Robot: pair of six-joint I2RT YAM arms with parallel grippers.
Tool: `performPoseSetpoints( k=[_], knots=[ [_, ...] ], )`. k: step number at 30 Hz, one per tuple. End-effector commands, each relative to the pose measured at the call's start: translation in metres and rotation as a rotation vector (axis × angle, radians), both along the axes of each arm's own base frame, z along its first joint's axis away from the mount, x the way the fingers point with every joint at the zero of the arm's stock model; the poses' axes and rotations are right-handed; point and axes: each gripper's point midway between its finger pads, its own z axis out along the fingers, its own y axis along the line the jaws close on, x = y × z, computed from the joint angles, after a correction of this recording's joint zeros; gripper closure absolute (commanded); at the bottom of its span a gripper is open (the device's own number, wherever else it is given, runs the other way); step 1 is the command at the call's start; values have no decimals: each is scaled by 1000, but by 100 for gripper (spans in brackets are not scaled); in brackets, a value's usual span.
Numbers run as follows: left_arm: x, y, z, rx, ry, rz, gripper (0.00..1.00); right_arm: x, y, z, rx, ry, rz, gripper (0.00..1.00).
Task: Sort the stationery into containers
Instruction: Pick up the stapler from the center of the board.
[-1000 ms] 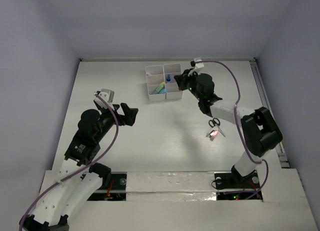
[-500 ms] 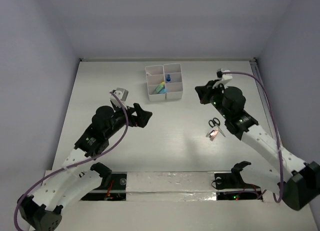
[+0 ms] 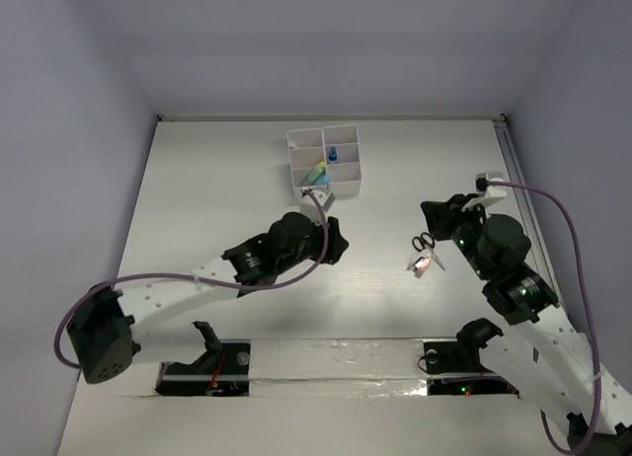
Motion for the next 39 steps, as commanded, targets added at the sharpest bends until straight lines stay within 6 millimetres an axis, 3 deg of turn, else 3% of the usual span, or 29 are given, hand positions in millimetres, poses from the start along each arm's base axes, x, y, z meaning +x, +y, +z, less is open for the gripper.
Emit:
performPoseSetpoints(
  k=[1,4,5,7,9,10,13,17,20,26,39],
  knots=[
    [8,-34,31,-54,-87,12,64,-12,-16,-4,23,14,-63,85],
    [9,-64,14,12,-89,-26,64,-17,-21,-1,39,2,-76,83],
    [10,-74,-6,61,-74,-38,64,-18,-22,1,41,-2,-79,82],
    [14,-92,-5,91,-103,-59,63,-18,-27,4,33,-10,-98,81],
    [20,-112,-23,152,-110,-85,62,-18,-30,7,30,-22,-114,81],
    [24,-118,-43,199,-97,-91,62,-18,-33,8,26,-26,-128,81],
    [25,-144,-42,198,-112,-144,62,-17,-39,10,28,-34,-160,81],
    [30,-168,-57,223,-115,-199,62,-17,-42,11,32,-43,-177,81],
    [34,-184,-49,209,-137,-229,60,-15,-46,8,27,-38,-203,81],
    [35,-198,-43,238,-167,-297,58,-16,-58,14,46,-66,-262,81],
    [28,-200,-74,317,-140,-381,59,-12,-59,20,55,-87,-274,76]
  ],
)
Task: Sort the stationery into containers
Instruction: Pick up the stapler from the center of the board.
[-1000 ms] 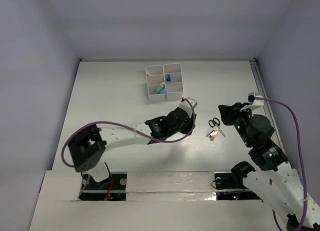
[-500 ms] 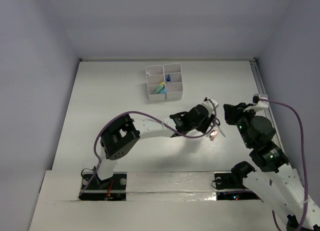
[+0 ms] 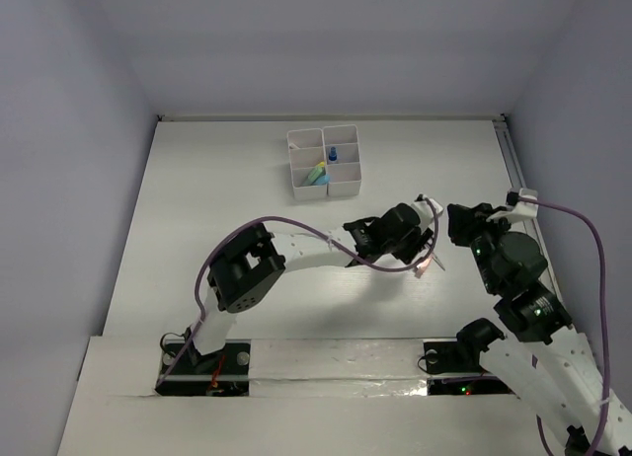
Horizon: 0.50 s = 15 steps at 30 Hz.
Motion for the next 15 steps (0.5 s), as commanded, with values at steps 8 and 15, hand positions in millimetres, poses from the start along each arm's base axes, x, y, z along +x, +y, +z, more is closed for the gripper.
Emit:
performPoseSetpoints(
  k=[8,15],
  knots=[
    [-4,-8,-3,19,-5,-57,59,11,8,5,-7,-20,9,73],
    [-9,-13,-9,22,17,-99,60,13,10,4,-12,-25,14,73]
  ],
)
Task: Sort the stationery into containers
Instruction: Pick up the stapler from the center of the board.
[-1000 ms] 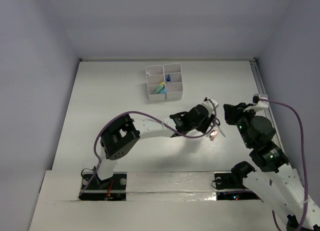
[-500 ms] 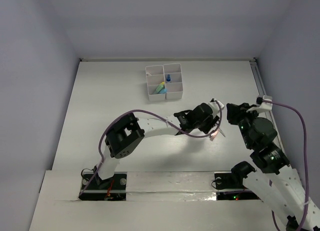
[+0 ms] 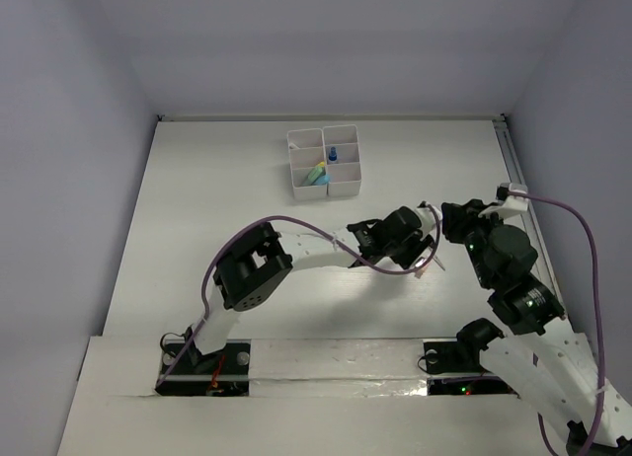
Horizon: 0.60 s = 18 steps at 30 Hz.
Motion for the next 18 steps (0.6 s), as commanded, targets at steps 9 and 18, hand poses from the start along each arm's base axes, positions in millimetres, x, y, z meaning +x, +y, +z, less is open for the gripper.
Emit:
performPoseSetpoints(
  k=[9,18],
  knots=[
    [-2,-17,12,-32,0,-52,60,6,8,11,7,-54,25,73],
    [-5,-22,8,-36,18,-73,60,9,13,8,-5,-41,45,73]
  ],
)
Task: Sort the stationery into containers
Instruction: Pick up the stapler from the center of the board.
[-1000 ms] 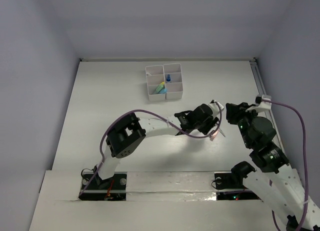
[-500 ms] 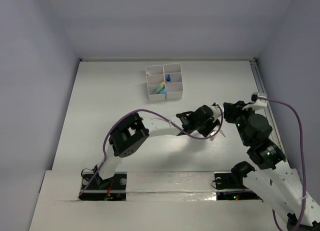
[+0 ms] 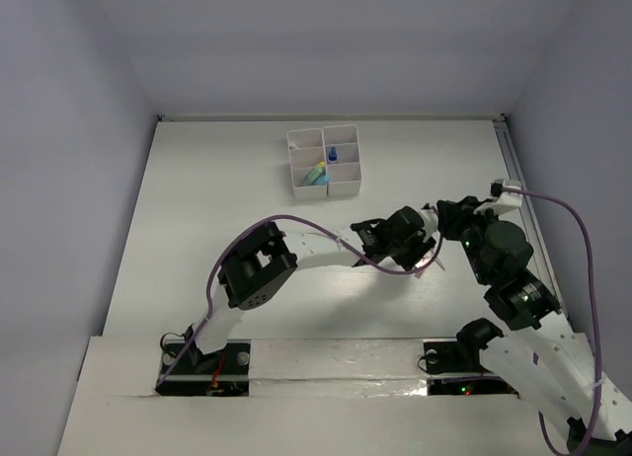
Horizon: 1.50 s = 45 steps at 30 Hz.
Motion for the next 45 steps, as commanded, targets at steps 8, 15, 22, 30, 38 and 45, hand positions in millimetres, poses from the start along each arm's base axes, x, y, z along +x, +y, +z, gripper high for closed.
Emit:
performPoseSetpoints(
  k=[8,15,22,30,38,45],
  knots=[
    [-5,-24,18,-84,22,-49,34,2,5,11,9,-47,22,73],
    [-9,-32,10,-76,38,-61,30,-1,4,14,17,-59,25,73],
    [-4,-37,-5,-41,27,-29,35,-2,5,14,19,-62,29,73],
    [3,-37,-4,-45,2,1,83,-2,6,13,19,-60,34,73],
    [33,4,50,-114,-80,115,100,-2,6,16,25,-72,37,73],
    [91,63,116,-242,-99,245,100,1,11,15,23,-66,52,72]
  ],
)
